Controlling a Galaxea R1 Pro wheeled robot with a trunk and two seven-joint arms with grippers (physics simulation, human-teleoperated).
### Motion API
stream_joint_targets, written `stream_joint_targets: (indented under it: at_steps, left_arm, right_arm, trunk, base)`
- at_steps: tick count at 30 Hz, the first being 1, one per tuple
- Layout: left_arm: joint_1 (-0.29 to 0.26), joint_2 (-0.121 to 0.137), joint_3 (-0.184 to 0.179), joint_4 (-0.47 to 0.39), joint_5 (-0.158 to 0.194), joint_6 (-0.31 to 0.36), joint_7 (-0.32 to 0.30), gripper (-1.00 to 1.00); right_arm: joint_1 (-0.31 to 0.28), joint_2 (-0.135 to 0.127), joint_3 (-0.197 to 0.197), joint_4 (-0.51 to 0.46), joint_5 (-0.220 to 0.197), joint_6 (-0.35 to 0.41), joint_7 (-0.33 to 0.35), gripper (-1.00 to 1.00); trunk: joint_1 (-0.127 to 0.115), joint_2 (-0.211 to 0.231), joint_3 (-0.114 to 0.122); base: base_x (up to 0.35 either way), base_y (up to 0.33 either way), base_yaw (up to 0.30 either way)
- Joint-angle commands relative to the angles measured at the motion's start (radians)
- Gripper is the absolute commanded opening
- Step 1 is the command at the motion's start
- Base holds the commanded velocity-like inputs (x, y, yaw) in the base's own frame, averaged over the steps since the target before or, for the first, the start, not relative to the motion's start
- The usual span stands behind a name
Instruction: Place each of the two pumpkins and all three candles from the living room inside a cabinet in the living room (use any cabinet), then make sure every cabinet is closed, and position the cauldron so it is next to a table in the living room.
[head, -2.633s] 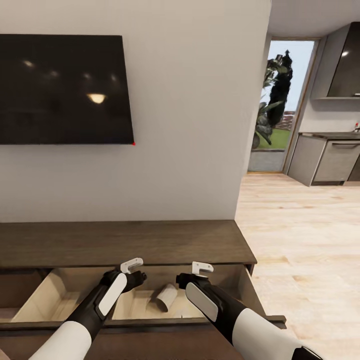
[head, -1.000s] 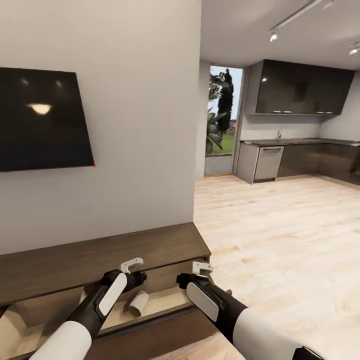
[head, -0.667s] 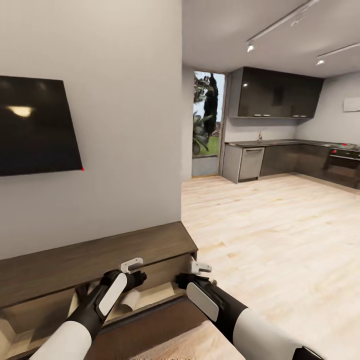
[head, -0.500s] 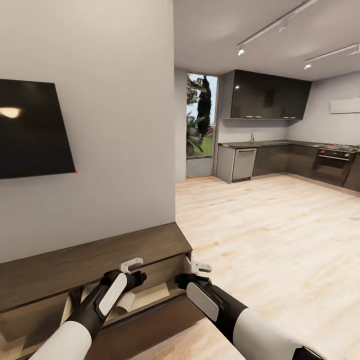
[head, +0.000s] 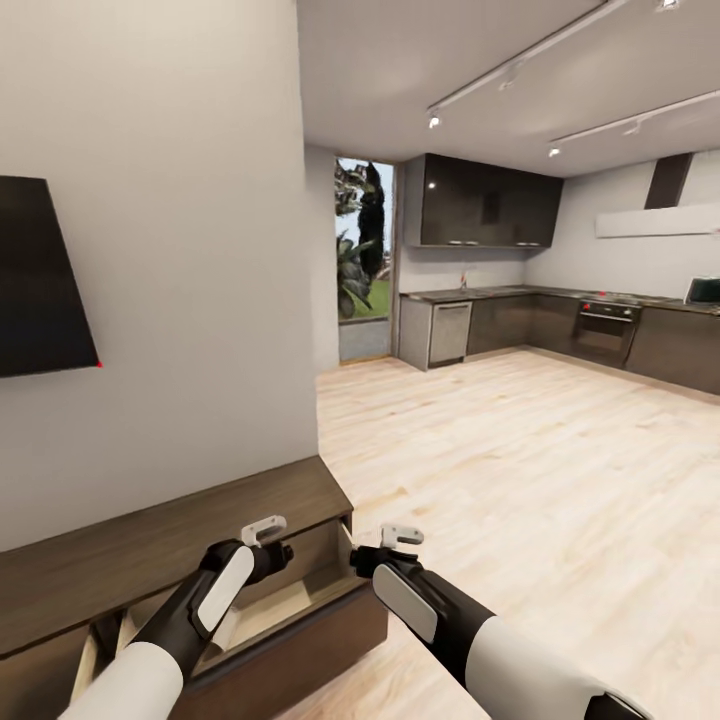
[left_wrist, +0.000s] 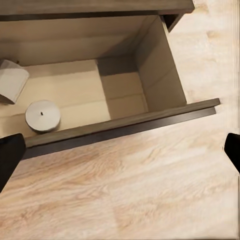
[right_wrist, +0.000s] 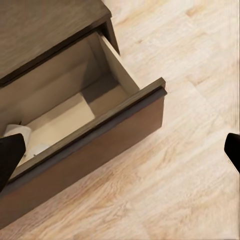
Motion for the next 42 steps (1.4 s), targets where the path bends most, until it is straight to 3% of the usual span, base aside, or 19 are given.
stream_joint_targets:
  at_steps: [1, 14, 31, 38, 42]
  left_arm:
    - [0.0, 0.001, -0.003, -0.002, 0.01, 0.002, 0.01, 1.0]
    - [0.0, 0.0, -0.003, -0.002, 0.01, 0.002, 0.01, 1.0]
    - [0.0, 0.001, -0.003, -0.002, 0.011, 0.002, 0.01, 1.0]
    - [0.0, 0.0, -0.003, -0.003, 0.011, 0.002, 0.01, 1.0]
    - [0.0, 0.001, -0.003, -0.003, 0.01, 0.002, 0.01, 1.0]
  right_arm:
    - [-0.002, 0.0, 0.004, -0.001, -0.004, 0.003, -0.006, 1.0]
    - [-0.001, -0.002, 0.002, 0.001, -0.005, 0.002, -0.006, 1.0]
    - [-0.001, 0.0, -0.001, 0.002, -0.007, 0.012, -0.006, 1.0]
    - [-0.001, -0.001, -0.02, 0.003, -0.068, 0.014, -0.002, 1.0]
    - [-0.001, -0.002, -0.021, 0.003, -0.075, 0.014, -0.002, 1.0]
  trunk:
    - [-0.004, 0.007, 0.003]
    - [-0.054, 0.098, 0.058]
    - [-0.054, 0.098, 0.071]
    - [-0.054, 0.098, 0.067]
    - [-0.054, 0.098, 0.065]
  base:
    - [0.0, 0.0, -0.241]
    - [0.0, 0.0, -0.241]
    - [0.0, 0.0, -0.192]
    - [0.0, 0.0, -0.243]
    - [0.0, 0.0, -0.261]
